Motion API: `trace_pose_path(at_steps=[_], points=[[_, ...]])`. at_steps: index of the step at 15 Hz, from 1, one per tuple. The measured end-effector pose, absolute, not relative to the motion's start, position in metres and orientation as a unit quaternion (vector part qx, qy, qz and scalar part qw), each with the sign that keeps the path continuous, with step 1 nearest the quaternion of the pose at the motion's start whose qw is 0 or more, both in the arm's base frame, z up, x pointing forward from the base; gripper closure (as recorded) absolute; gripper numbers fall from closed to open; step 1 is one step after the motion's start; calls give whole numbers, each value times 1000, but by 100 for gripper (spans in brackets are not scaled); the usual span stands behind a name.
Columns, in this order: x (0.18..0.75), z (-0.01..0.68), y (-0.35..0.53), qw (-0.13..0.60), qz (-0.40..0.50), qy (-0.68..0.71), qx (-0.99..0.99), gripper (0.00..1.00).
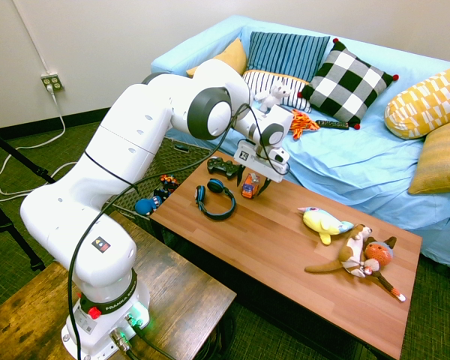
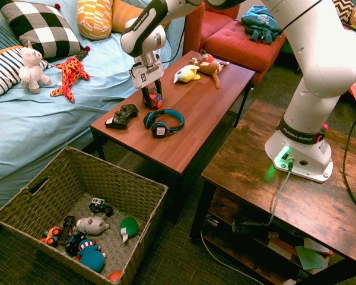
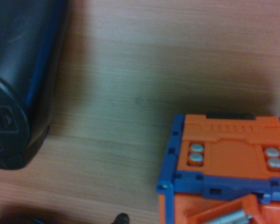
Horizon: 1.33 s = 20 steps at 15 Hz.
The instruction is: Put the toy car in the basket
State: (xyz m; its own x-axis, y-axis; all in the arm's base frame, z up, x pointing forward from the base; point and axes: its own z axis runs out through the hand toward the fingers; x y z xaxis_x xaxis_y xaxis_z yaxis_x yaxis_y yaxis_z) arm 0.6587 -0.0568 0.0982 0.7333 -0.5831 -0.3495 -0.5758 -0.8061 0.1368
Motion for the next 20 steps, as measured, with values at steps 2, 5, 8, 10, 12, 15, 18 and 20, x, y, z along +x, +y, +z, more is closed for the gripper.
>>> trace_pose_path(at_steps=[2,5,8,10,12,15,18,20], points=[[658,96,-60,11,-191,-310,931,100],[659,96,-63,10,-184,-309,933,100],[662,99,-66,10,-172,-310,935,100],[662,100,-68,10,-164,-312,936,100],[662,110,-70,11,-145,-313,939,100],[652,151,-45,12,-116,-302,946,100],[627,195,26,29,-99,-278,955,100],[603,223,92,43,-87,-263,960,100]])
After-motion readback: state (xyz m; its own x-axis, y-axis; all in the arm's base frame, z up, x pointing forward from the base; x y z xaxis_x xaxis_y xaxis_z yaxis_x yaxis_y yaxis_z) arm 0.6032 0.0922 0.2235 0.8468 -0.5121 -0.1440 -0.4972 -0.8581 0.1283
